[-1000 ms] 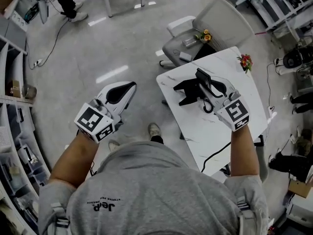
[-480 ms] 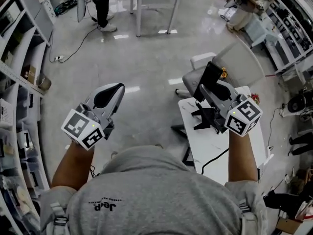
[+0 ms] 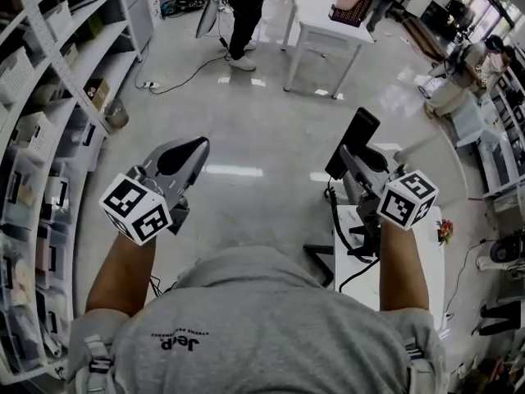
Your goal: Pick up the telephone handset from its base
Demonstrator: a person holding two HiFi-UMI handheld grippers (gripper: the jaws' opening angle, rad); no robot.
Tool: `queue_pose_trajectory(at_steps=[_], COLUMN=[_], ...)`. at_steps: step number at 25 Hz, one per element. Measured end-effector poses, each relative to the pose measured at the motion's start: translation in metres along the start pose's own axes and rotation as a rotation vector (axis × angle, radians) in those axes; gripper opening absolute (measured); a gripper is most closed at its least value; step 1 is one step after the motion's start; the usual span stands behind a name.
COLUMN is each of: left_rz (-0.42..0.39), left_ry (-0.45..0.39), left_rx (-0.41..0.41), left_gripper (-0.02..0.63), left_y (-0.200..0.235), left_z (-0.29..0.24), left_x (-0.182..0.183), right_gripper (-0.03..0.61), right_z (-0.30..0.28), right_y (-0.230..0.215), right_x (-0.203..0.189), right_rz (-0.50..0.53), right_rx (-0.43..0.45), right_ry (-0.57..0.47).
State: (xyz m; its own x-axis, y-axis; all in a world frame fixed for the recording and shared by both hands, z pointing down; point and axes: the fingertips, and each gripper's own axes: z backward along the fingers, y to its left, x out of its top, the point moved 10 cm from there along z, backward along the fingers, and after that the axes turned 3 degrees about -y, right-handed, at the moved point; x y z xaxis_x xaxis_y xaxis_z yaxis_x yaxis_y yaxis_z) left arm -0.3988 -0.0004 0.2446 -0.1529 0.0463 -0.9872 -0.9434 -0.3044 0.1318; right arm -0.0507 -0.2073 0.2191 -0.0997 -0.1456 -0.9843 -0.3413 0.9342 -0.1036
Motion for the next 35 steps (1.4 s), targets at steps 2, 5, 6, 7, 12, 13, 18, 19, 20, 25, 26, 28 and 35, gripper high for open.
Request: queue_pose_trajectory(at_steps=[2, 5, 6, 7, 12, 13, 18, 19, 20, 25, 26, 28, 35], left_rz=[0.002, 0.011, 0.011, 0.009, 0.004, 0.003, 0.015, 0.016, 0.017, 0.024, 0.025, 0.028, 0.034], left_ry=[-0.008, -0.015, -0.016, -0.016, -0.025, -0.028, -0.038, -0.037, -0.035, -0.037, -0.037, -0.038, -0.042], left_rx=[0.031, 0.078, 0.089, 0.097, 0.114, 0.115, 0.116, 0.115, 0.112, 0.095, 0.092, 0.086, 0.073], left_gripper=[0.058, 0.058, 0.058, 0.058, 0.058, 0.058, 0.058, 0.058, 0.058, 0.058, 0.058, 0.058, 0.058], left_y=[0.007, 0.015, 0.017, 0.019, 0.023, 0.023, 0.027, 0.027, 0.027, 0.026, 0.026, 0.026, 0.025], left_z=[0.015, 0.032, 0.036, 0.039, 0.05, 0.051, 0.052, 0.051, 0.05, 0.05, 0.049, 0.048, 0.046], left_x=[0.004, 0.01, 0.011, 0.012, 0.015, 0.016, 0.019, 0.019, 0.019, 0.019, 0.019, 0.019, 0.017], right_gripper=[0.077, 0.077, 0.077, 0.077, 0.077, 0.077, 0.077, 0.077, 0.077, 0.077, 0.077, 0.077, 0.078], right_z=[-0.014, -0.03, -0.034, -0.038, -0.05, -0.051, -0.055, -0.055, -0.054, -0.05, -0.049, -0.049, -0.047], right_y=[0.003, 0.005, 0.006, 0.007, 0.011, 0.012, 0.011, 0.01, 0.009, 0.013, 0.013, 0.013, 0.012], right_x=[0.001, 0.003, 0.004, 0.005, 0.004, 0.004, 0.001, 0.001, 0.001, 0.002, 0.002, 0.003, 0.002], right_rz=[-0.01, -0.025, -0.03, -0.035, -0.046, -0.049, -0.058, -0.06, -0.062, -0.06, -0.059, -0.058, -0.056], right_rx=[0.017, 0.039, 0.045, 0.049, 0.059, 0.059, 0.054, 0.052, 0.049, 0.038, 0.037, 0.035, 0.029], right_ry=[-0.008, -0.021, -0.024, -0.028, -0.034, -0.035, -0.046, -0.047, -0.048, -0.052, -0.054, -0.056, -0.057])
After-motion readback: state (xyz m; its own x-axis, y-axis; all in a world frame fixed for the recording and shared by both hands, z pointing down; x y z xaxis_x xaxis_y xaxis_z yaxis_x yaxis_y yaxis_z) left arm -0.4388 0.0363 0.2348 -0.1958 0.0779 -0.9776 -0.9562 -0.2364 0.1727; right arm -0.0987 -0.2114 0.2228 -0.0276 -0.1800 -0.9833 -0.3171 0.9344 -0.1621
